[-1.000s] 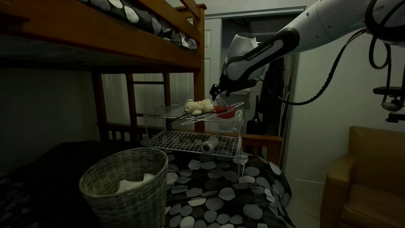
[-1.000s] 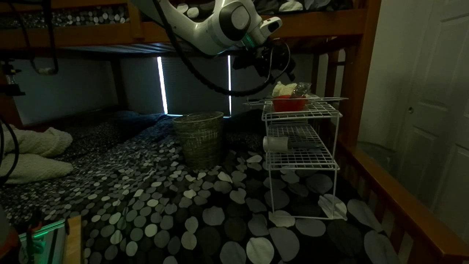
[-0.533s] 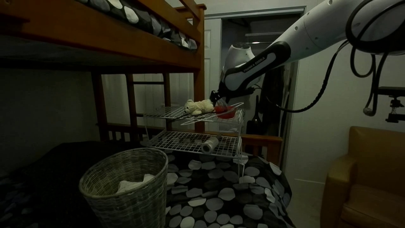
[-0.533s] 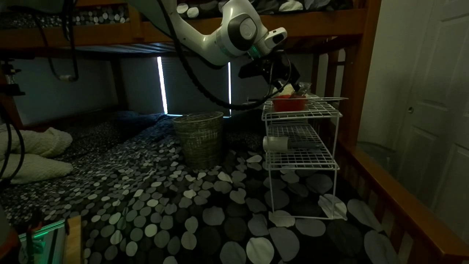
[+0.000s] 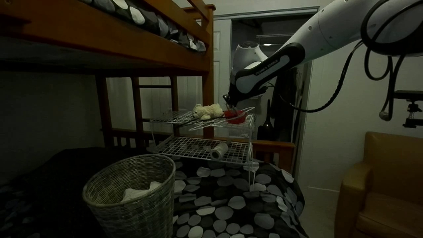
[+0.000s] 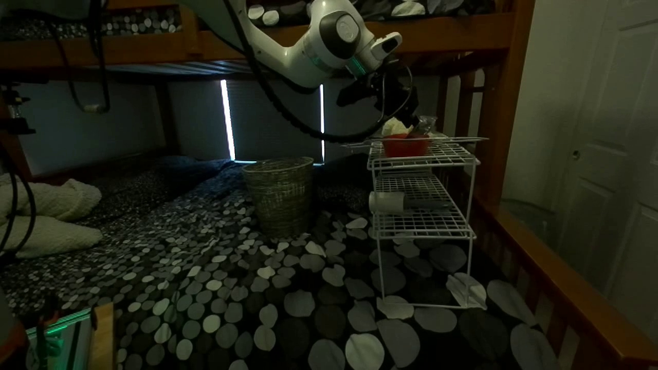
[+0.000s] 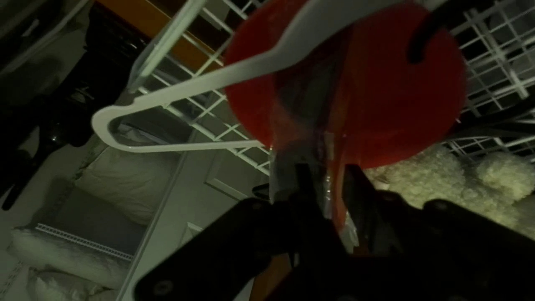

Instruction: Move the packet from the bowl to the basket

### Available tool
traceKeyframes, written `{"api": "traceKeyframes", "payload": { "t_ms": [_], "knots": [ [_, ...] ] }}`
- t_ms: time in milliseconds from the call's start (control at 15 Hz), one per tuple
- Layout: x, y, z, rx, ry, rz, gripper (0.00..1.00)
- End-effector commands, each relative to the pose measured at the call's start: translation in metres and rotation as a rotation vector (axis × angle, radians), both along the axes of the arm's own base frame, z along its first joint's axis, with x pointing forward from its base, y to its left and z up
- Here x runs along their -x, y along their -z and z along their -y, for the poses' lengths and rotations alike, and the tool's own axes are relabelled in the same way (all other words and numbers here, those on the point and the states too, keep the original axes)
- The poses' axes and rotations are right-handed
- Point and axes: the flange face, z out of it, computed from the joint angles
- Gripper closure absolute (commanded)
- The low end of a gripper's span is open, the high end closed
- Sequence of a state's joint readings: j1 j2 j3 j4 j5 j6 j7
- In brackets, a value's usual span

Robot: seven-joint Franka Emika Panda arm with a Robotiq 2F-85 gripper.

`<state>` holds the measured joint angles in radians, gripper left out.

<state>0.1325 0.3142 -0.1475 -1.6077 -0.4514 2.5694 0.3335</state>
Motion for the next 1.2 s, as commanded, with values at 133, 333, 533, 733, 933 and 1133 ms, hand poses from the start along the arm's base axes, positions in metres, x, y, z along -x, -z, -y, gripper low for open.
{"api": "traceKeyframes", "payload": {
  "t_ms": [133, 333, 533, 733, 933, 1133],
  "knots": [
    [0.006, 0.008, -0.005, 0.06, 0.011, -0.069, 1.0],
    [0.006, 0.007, -0.011, 0.064, 0.007, -0.079, 0.69],
    [0.011, -0.006, -0.012, 0.087, 0.023, -0.083, 0.59],
    [0.016, -0.017, -0.012, 0.118, 0.044, -0.095, 0.36],
    [0.013, -0.014, -0.012, 0.12, 0.066, -0.084, 0.14],
    [0.006, -0.001, -0.016, 0.107, 0.094, -0.052, 0.0]
  ]
}}
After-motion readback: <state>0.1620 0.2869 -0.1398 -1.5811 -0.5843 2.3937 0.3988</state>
